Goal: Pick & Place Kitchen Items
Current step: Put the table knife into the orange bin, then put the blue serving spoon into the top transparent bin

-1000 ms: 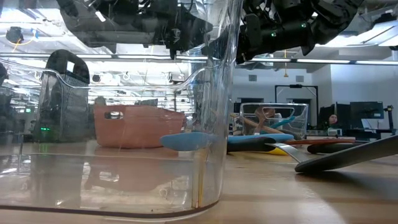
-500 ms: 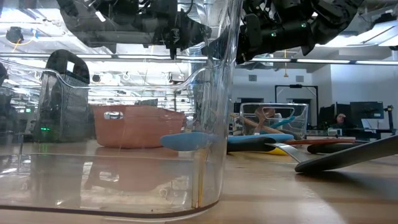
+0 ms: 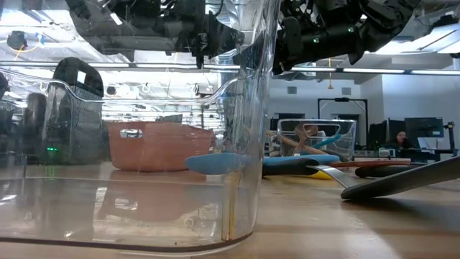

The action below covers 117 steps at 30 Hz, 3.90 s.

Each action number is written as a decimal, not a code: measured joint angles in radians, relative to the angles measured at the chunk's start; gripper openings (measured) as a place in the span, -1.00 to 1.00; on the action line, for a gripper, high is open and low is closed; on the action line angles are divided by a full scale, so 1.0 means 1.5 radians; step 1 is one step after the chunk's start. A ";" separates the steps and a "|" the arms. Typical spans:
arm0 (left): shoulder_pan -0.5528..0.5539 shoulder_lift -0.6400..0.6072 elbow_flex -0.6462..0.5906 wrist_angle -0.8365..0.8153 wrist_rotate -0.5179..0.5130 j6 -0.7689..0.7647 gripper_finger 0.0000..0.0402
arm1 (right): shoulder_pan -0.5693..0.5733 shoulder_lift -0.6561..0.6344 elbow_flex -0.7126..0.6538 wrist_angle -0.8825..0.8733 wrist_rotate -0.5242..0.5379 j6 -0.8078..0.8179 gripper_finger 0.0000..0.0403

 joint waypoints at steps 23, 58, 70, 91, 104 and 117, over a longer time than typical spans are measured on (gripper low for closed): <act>0.016 -0.003 0.000 -0.015 0.002 0.000 -0.99 | 0.000 -0.001 0.000 -0.053 0.064 0.010 -0.30; 0.153 -0.352 0.071 -0.801 -0.042 -0.172 -0.99 | -0.007 -0.116 0.001 -0.321 0.087 0.053 -0.13; 0.154 -0.256 0.095 -0.929 -0.020 -0.235 -0.99 | -0.007 -0.116 0.001 -0.321 0.087 0.052 -0.22; 0.206 -0.083 0.094 -0.920 -0.009 -0.263 -0.95 | -0.007 -0.116 0.001 -0.322 0.087 0.052 -0.26; 0.205 -0.079 0.094 -0.905 -0.018 -0.239 -0.52 | -0.007 -0.116 0.001 -0.324 0.086 0.052 -0.26; 0.208 -0.157 0.094 -0.852 -0.031 -0.192 -0.43 | -0.008 -0.116 0.001 -0.330 0.086 0.052 -0.28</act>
